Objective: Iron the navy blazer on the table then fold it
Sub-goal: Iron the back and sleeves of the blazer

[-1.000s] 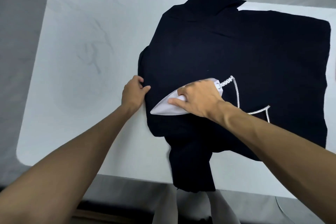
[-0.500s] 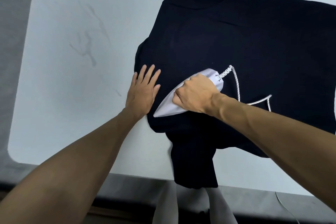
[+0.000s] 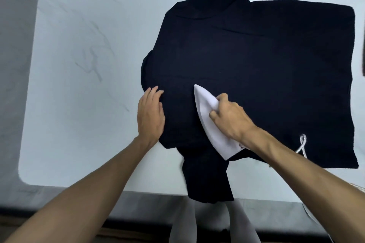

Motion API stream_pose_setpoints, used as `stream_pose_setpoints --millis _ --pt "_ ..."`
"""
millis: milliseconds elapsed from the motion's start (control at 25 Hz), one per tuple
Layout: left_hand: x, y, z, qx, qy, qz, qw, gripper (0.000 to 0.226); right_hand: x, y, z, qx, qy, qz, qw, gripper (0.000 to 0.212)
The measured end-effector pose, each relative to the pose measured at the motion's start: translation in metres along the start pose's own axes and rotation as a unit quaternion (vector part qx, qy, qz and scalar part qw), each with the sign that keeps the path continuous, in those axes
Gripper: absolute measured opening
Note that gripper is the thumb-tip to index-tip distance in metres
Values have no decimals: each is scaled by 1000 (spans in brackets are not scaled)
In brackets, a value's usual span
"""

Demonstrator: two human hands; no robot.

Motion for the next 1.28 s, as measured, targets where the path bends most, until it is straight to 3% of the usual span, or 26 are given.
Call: stream_pose_setpoints --millis 160,320,520,680,880,1040,1280 --pt "-6 19 15 45 -61 -25 997 42 21 29 5 -56 -21 -54 997 36" --pt "-10 39 20 57 -53 -136 988 54 26 36 6 -97 -14 12 995 53" --pt "-5 51 22 50 -41 -191 980 60 21 36 4 -90 -26 73 993 57" --pt "-4 55 20 55 -46 -226 972 60 -22 30 25 -102 -5 110 989 66" --pt "-10 50 19 55 -48 -240 968 57 -44 22 46 -110 13 131 985 60" --pt "-47 49 25 33 16 -186 982 48 -19 21 32 -122 -21 106 987 56" --pt "-53 81 34 73 -4 -218 973 61 -46 25 34 -116 -3 186 976 69"
Point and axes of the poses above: each hand's wrist, its own z-axis away from the middle knuckle, its own y-axis out of the palm, x = y × z, the point moved 9 cm from there along -z, towards the middle knuckle, and after that the axes turned 7 degrees about -y, right-handed, at the moved point
